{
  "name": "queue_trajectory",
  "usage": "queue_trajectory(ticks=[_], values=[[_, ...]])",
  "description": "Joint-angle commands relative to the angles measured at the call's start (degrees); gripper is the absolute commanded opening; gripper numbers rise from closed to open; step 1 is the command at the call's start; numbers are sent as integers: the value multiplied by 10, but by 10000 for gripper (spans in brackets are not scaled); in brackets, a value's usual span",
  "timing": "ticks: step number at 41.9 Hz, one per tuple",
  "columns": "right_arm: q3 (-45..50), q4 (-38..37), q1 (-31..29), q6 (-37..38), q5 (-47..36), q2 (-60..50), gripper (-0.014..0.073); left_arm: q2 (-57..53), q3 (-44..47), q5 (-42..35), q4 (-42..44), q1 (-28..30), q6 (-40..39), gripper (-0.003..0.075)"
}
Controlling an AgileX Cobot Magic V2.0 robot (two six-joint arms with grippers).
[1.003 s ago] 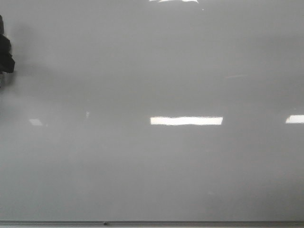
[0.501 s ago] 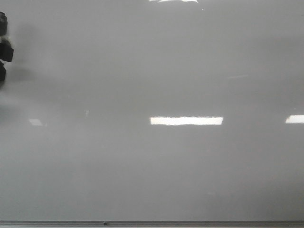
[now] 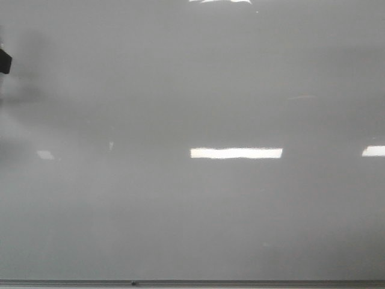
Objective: Write number 5 on whiteboard
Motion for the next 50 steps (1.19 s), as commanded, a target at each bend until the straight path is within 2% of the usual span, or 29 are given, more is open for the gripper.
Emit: queue_trajectory(ticks=[1, 11, 16, 21, 26, 34, 39, 50], values=[[-24, 14, -2, -5, -29, 4, 621, -52, -30, 48, 0, -4, 11, -3], [-80, 26, -2, -6, 71, 23, 621, -100, -129, 341, -2, -15, 76, -13], [-109, 44, 2, -24, 125, 51, 621, -104, -173, 426, -2, -49, 131, -13], [-140, 74, 24, -77, 163, 85, 621, -104, -206, 487, -2, -100, 190, -13], [-167, 95, 68, -151, 175, 122, 616, -104, -222, 498, -2, -164, 233, -13], [-205, 104, 175, -275, 184, 183, 502, -84, -242, 505, 0, -299, 269, -13], [-230, 125, 242, -327, 199, 214, 486, -58, -249, 505, 2, -371, 309, -13], [-245, 175, 340, -424, 178, 235, 486, -34, -250, 494, 5, -451, 321, -13]])
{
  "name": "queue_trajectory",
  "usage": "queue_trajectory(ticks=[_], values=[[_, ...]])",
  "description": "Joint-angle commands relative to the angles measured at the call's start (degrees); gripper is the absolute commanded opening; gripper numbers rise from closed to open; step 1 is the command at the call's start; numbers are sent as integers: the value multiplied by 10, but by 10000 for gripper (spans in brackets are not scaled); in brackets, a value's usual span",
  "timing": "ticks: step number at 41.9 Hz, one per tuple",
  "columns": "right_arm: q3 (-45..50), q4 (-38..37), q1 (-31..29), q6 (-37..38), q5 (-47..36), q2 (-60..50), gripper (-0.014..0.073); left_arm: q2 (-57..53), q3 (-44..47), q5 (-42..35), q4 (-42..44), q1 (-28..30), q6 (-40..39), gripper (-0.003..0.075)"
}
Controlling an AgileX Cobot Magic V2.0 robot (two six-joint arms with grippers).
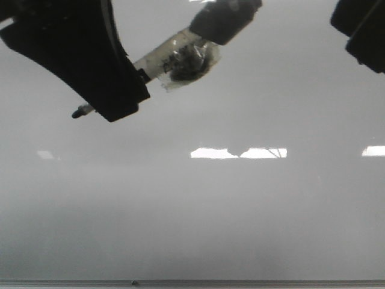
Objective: Write number 5 on whiteboard
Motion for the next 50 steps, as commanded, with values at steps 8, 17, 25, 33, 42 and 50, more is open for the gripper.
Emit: queue_trajectory(ticks=[8, 17, 25, 33, 42, 50], values=[[-20, 51, 67, -48, -62, 14, 486, -7, -21, -44, 3, -58, 2, -13], [-20, 57, 86, -49, -79, 30, 484, -7, -21, -46, 11, -85, 2, -13], [-20, 59, 86, -49, -77, 36, 335, -7, -21, -49, 15, -89, 2, -13], [-20, 60, 86, -49, -71, 36, 102, -7, -21, -52, 16, -89, 2, -13], [-20, 60, 86, -49, -65, 36, -66, -7, -21, -66, 16, -89, 2, 85], [-20, 60, 85, -48, -60, 36, -70, -13, -21, -85, 20, -70, -9, 356]])
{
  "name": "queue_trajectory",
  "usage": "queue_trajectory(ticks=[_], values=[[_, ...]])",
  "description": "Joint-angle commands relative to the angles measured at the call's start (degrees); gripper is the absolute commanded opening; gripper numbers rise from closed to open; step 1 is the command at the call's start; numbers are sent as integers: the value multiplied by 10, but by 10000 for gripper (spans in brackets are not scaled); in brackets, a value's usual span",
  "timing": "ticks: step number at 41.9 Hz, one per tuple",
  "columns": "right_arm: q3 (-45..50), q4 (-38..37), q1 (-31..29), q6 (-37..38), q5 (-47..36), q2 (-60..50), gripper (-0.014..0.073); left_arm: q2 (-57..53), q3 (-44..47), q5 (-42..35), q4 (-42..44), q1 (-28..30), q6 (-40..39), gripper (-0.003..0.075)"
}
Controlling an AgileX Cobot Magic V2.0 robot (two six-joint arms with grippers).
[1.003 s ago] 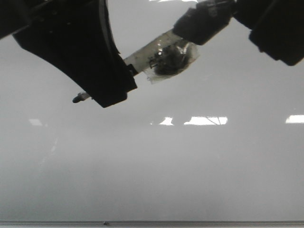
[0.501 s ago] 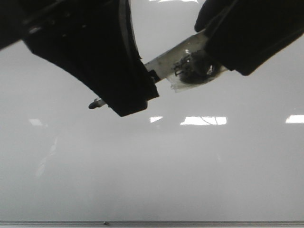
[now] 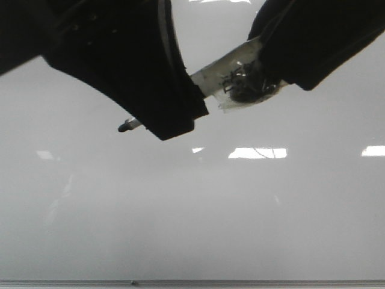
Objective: Write number 5 on whiteboard
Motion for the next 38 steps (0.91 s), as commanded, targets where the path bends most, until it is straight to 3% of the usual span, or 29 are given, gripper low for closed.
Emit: queue_trajectory(ticks=[1, 5, 9, 14, 18, 28, 38], values=[[-20, 14, -1, -1, -15, -9, -70, -25, -21, -38, -5, 16, -22, 371], [-20, 11, -11, 25, -6, -12, -70, -45, -21, -37, -5, 40, -46, 389], [-22, -41, -41, 88, 15, -26, -70, -96, -21, -36, -5, 70, -64, 389], [-44, -154, -94, 234, 55, -56, -70, -159, -20, -37, -5, 96, -99, 388], [-43, -183, -150, 368, 40, -91, -70, -196, -20, -37, -5, 110, -140, 388], [108, -171, -178, 479, -236, -167, -70, -216, -9, -55, -5, 123, -166, 388], [143, -171, -178, 479, -337, -124, -70, -216, 0, -85, -5, 123, -166, 388]])
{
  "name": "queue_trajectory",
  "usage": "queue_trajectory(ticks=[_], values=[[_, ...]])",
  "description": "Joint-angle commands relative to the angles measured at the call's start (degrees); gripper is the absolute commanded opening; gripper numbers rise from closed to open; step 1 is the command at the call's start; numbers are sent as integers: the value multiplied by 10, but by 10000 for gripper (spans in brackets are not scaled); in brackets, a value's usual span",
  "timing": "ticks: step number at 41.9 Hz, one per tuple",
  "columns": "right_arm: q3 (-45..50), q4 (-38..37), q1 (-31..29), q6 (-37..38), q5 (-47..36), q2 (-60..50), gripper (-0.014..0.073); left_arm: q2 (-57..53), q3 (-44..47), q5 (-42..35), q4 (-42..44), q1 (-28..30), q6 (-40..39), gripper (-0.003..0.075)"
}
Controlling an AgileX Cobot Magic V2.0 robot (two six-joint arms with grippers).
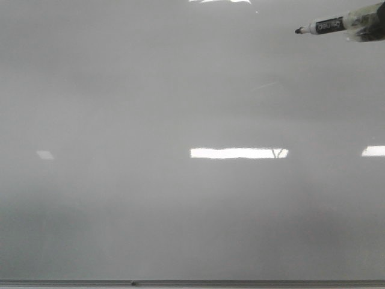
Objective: Write number 5 on whiteboard
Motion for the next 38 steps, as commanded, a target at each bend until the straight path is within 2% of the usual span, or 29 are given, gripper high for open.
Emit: queue_trajectory(ticks=[1, 10, 23, 38], values=[[-18, 3, -3, 0, -91, 20, -70, -9, -14, -45, -6, 2, -9, 388], [-50, 3, -3, 0, -128, 80, -70, -8, -14, -45, -6, 2, -9, 388], [-108, -6, -3, 0, -135, 150, -70, -8, -14, -45, -6, 2, -9, 388], [-121, -6, -3, 0, -180, 213, -70, -8, -14, -47, -6, 2, -9, 388]])
